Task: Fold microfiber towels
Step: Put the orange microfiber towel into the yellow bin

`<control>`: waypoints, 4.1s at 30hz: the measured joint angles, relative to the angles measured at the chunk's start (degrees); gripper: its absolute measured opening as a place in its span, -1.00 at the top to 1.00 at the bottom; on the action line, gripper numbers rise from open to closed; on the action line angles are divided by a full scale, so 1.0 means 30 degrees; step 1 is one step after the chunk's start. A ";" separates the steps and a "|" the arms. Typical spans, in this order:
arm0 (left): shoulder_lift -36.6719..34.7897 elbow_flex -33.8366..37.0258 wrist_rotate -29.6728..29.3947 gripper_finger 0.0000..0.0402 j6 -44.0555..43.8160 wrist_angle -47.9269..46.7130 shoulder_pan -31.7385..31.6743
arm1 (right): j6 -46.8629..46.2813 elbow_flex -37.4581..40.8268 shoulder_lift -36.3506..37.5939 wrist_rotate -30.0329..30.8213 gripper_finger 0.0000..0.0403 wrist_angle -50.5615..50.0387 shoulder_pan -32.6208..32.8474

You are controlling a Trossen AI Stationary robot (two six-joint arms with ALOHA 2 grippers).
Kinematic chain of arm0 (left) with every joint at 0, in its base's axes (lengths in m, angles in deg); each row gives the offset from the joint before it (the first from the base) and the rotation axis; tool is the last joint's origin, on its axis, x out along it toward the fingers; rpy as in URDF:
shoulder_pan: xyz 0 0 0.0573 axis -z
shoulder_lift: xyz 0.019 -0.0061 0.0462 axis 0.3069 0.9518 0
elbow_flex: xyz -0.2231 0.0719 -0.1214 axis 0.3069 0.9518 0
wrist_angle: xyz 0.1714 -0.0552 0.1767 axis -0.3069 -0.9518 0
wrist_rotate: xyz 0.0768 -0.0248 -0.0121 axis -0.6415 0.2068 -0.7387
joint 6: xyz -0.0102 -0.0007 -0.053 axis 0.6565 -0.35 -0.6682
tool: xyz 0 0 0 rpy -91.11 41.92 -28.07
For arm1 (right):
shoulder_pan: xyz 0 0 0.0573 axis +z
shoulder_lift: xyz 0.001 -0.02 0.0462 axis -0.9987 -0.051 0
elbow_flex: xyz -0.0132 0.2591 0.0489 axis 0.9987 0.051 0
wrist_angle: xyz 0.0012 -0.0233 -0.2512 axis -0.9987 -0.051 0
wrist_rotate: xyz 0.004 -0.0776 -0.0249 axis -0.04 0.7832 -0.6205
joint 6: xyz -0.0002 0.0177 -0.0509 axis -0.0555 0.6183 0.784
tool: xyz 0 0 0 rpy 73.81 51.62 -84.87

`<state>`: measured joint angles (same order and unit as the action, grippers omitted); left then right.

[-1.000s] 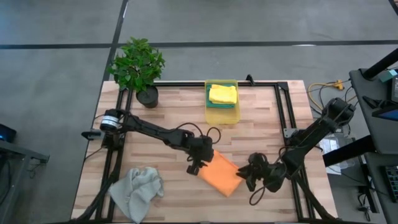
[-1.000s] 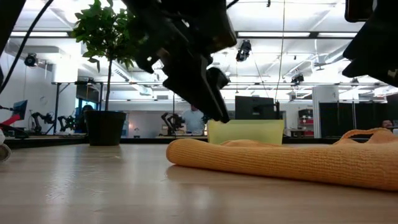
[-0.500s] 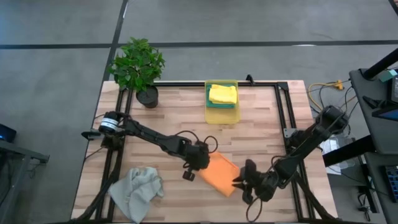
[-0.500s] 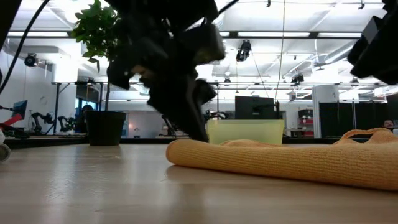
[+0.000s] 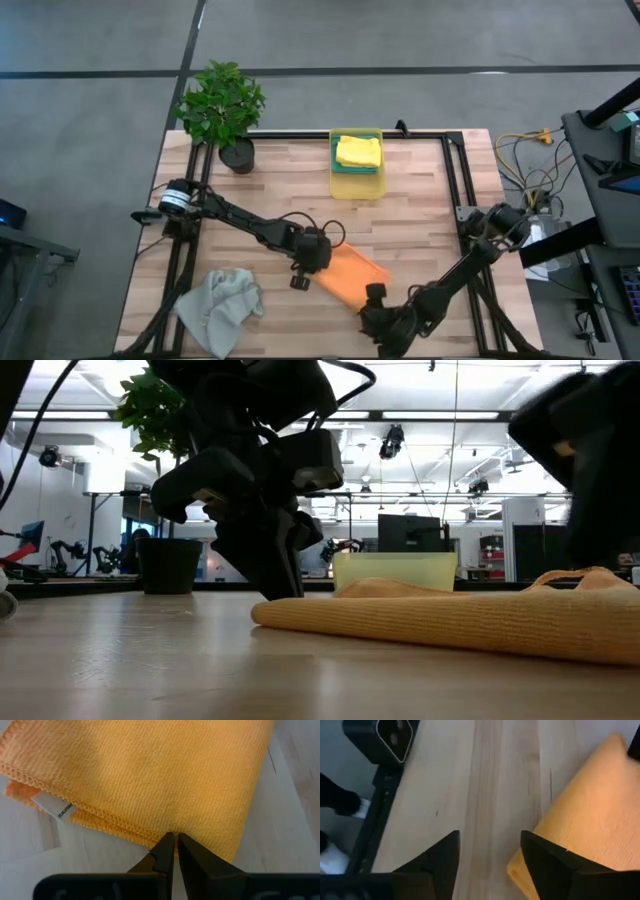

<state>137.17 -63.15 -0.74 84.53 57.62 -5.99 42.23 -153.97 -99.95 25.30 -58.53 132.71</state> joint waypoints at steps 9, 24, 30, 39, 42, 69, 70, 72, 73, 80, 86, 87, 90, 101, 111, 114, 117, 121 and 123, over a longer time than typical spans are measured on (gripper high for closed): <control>0.0000 -0.0007 -0.0006 0.94 -0.0015 0.0006 0.0023 | 0.1252 -0.2771 -0.1877 0.1066 -0.25 -0.3414 -0.0002; 0.0000 0.0000 -0.0006 0.94 -0.0036 0.0020 0.0044 | -0.0735 -0.2815 -0.1825 0.1913 -0.28 -0.6513 0.0063; 0.0007 0.0000 -0.0006 0.94 -0.0031 0.0028 0.0044 | -0.0245 -0.2886 -0.2758 0.2334 -0.28 -0.6430 0.0429; 0.0007 0.0007 0.0045 0.94 -0.1001 0.0028 0.0047 | -0.1640 -0.3984 -0.4077 0.4172 -0.28 -0.8713 0.0814; 0.0007 0.0007 0.0045 0.94 -0.1020 0.0028 0.0044 | -0.1690 -0.4099 -0.4255 0.4275 -0.28 -0.9033 0.0807; 0.0015 0.0007 0.0140 0.93 -0.0991 0.0087 0.0044 | -0.0893 -0.5039 -0.4423 0.4301 0.90 -0.9832 0.1339; 0.0015 0.0007 0.0140 0.93 -0.0991 0.0114 0.0044 | -0.0897 -0.5105 -0.4371 0.4237 0.93 -0.9970 0.1339; 0.0022 0.0007 0.0134 0.93 -0.0991 0.0157 0.0044 | -0.0950 -0.5235 -0.4236 0.4135 0.94 -1.0326 0.1314; 0.0022 0.0007 0.0133 0.93 -0.0991 0.0171 0.0044 | -0.0959 -0.5259 -0.4101 0.4121 0.95 -1.0326 0.1307; -0.0027 -0.0414 -0.0027 0.91 -0.0851 0.0282 -0.0039 | -0.1025 -0.5271 -0.2986 0.4130 0.95 -1.0729 0.1302; -0.1199 -0.0605 0.0060 0.60 0.0022 0.1057 -0.0317 | -0.1196 -0.5176 -0.2295 0.3809 0.95 -1.0790 0.1273; -0.1478 -0.0598 0.0066 0.52 0.0015 0.1250 -0.0327 | -0.1410 -0.5157 -0.2191 0.3783 0.96 -1.0771 0.1231; -0.2267 -0.0587 0.0363 0.29 0.0000 0.1923 -0.0240 | -0.2426 -0.5081 -0.1837 0.3758 0.96 -1.0820 0.1067; -0.2349 -0.0518 -0.0151 0.01 -0.0316 0.4558 0.1857 | -0.4637 -0.4412 -0.0410 0.3517 0.96 -1.0216 -0.0137; -0.1497 -0.0491 -0.1445 0.01 -0.0350 0.5487 0.2240 | -0.5411 -0.4192 0.0661 0.3516 0.96 -0.9227 -0.1083; -0.1079 -0.0539 -0.1397 0.01 -0.0358 0.5558 0.2384 | -0.5411 -0.4192 0.0796 0.3523 0.96 -0.9137 -0.1195; -0.0913 -0.0539 -0.1376 0.01 -0.0452 0.5559 0.2523 | -0.5478 -0.4192 0.0796 0.3509 0.96 -0.9036 -0.1226; -0.0676 -0.0539 -0.1389 0.01 -0.0452 0.5505 0.2601 | -0.5549 -0.4211 0.0825 0.3509 0.96 -0.8939 -0.1226; -0.0498 -0.0532 -0.1478 0.02 -0.0452 0.5390 0.2601 | -0.5549 -0.4253 0.0845 0.3499 0.96 -0.8915 -0.1226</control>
<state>135.67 -64.75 -5.18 83.17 73.78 1.81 25.58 -166.73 -97.42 35.80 -85.27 129.03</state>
